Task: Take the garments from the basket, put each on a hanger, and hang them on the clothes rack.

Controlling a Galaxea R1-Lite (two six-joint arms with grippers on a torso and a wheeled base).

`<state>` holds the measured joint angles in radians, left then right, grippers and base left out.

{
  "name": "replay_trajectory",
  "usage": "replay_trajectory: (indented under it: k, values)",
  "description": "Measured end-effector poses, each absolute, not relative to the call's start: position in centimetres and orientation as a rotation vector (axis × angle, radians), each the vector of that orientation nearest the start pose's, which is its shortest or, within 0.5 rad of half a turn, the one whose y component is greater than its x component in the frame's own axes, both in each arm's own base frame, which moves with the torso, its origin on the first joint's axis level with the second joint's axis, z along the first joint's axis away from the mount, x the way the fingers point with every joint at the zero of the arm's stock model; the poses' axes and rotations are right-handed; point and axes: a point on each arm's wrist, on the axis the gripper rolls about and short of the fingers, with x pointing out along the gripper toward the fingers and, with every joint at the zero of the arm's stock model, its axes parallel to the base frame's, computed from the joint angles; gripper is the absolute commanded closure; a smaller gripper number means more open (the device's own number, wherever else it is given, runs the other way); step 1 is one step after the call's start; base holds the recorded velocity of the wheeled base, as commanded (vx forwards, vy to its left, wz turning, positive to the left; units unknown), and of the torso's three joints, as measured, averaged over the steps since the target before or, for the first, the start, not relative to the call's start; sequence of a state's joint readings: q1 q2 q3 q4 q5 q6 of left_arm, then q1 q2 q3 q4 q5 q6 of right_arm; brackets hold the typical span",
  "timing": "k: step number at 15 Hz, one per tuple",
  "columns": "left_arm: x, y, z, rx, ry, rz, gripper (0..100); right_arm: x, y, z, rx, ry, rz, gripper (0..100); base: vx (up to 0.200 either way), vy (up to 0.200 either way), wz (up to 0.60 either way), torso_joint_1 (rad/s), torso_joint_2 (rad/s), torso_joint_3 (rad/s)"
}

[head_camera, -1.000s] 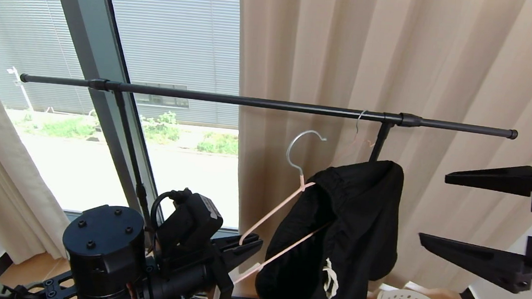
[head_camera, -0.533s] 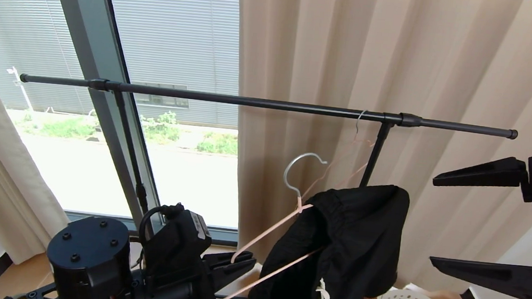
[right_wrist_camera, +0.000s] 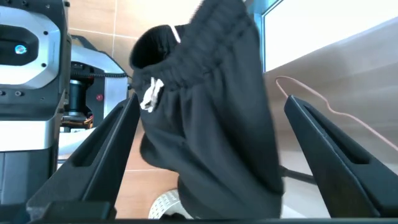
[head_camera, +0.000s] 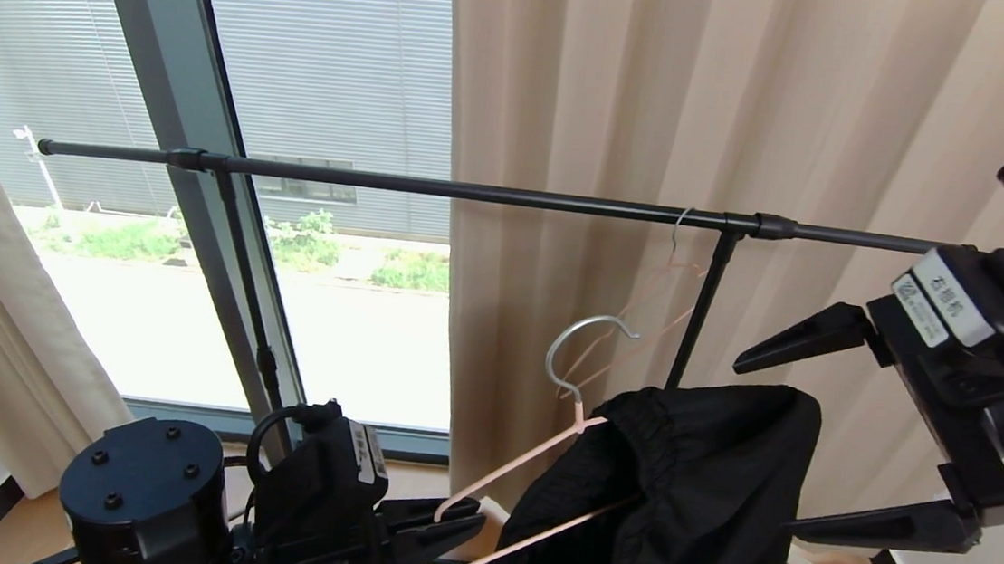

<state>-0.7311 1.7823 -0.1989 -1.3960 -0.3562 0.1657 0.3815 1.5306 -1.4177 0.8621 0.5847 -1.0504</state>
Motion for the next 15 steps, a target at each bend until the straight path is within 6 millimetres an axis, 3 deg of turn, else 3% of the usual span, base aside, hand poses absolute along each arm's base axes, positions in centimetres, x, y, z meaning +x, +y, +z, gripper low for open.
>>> replay_trajectory:
  k: [6,15]
  values:
    - [16.9,-16.4,9.9,0.201,0.087,-1.142,100,24.5,11.2,25.1,-0.705,0.492,1.391,0,0.000,0.000,0.00,0.000,0.00,0.000]
    - [17.0,-16.8,9.8,0.200,0.086,-1.157,100,26.0,12.3,23.6,-0.696,0.538,1.425,0,0.000,0.000,0.00,0.000,0.00,0.000]
